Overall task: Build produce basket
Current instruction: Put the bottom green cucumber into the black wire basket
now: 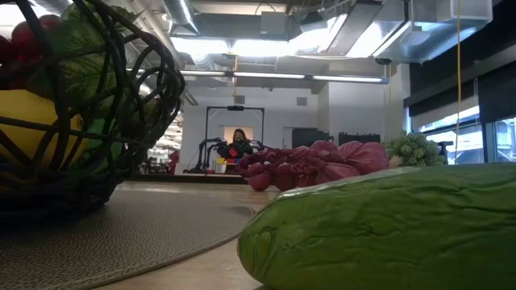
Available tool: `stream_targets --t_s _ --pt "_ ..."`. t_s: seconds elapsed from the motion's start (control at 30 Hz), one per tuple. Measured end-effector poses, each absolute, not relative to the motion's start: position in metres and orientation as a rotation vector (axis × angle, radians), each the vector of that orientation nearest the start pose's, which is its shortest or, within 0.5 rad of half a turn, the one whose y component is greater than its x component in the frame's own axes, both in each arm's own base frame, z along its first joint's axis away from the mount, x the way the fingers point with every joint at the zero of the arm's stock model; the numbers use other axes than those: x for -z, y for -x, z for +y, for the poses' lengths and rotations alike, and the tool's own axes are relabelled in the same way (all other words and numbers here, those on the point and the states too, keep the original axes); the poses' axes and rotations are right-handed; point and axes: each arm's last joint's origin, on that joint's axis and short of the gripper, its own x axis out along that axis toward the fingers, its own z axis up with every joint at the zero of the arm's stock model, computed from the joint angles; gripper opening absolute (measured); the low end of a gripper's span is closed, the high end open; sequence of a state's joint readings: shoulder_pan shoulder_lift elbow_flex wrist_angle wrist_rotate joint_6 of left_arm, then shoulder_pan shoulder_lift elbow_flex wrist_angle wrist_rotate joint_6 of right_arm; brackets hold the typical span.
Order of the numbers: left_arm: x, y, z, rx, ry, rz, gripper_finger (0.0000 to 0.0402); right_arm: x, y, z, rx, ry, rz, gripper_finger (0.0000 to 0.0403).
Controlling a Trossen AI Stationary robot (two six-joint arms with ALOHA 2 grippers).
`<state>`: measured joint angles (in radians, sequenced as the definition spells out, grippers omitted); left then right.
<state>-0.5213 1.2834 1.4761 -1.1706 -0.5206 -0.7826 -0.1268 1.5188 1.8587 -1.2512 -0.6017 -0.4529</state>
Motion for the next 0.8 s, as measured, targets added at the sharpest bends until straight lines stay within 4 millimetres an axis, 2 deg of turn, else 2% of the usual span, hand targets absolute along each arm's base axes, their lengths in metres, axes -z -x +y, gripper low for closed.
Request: stream_targets --t_s 0.1,0.2,0.47,0.67,0.8 --pt "-0.386 -0.202 -0.086 -0.387 0.250 0.784 0.0090 -0.424 -0.272 -0.020 -0.558 0.087 0.857 0.0113" --pt "-0.387 -0.202 -0.075 -0.436 0.261 0.788 0.0092 -0.416 -0.279 -0.022 -0.521 0.043 0.920 0.0113" --pt "-0.385 -0.202 -0.063 -0.492 0.248 0.825 0.0091 -0.396 -0.304 -0.024 -0.493 -0.047 0.996 0.0113" --pt "-0.381 -0.195 -0.060 -0.506 0.172 0.907 0.0089 -0.376 -0.324 -0.005 -0.506 -0.092 1.087 0.0113" --pt "-0.384 -0.181 -0.055 -0.514 0.151 0.939 0.0088 -0.364 -0.337 0.007 -0.334 -0.163 1.156 0.0113"
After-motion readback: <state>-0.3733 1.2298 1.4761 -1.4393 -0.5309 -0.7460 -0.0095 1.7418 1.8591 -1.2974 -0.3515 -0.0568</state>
